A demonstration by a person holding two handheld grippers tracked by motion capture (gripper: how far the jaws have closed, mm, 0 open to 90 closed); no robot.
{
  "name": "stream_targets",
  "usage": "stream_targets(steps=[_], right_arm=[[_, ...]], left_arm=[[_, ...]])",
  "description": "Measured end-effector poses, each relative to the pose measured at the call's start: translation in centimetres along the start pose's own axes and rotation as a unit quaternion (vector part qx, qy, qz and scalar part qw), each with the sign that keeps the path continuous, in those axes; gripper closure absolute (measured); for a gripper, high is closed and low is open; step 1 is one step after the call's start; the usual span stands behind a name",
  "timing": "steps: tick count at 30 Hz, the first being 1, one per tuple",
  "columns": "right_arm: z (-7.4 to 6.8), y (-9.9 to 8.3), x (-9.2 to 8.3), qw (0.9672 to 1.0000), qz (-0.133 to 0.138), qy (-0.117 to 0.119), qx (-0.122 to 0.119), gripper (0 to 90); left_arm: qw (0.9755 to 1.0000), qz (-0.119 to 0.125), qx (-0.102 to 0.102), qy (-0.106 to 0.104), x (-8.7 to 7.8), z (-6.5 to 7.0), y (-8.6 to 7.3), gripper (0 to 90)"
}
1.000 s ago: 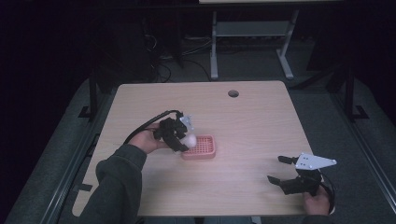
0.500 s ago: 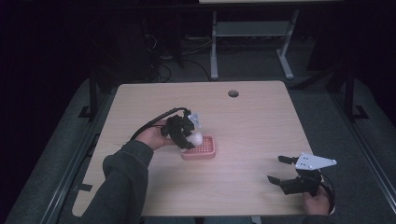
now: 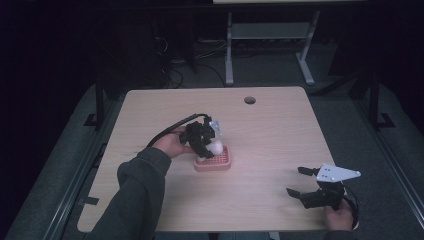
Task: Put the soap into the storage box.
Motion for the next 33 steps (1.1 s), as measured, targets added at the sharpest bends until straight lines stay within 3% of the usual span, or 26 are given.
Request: stream_targets(steps=[18, 33], right_arm=[[0.0, 0.0, 0.1, 1.0, -0.003, 0.002, 0.002, 13.5], [0.0, 0.0, 0.1, 1.0, -0.002, 0.002, 0.0, 13.5]], left_arm=[[0.9998, -0.015, -0.006, -0.008, 2.4, -0.8, 0.3, 49.7], [0.9996, -0.026, -0.009, -0.012, 3.2, -1.2, 0.1, 49.7]])
Point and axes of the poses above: each handheld gripper's, and its own axes: x roughly forward along the jaws, y roughly out of its top, z roughly to its right, the point moved 4 cm from there along x, roughly forward along the jaws, and after that the axes turned 3 degrees about -x, right-handed, at the moved point
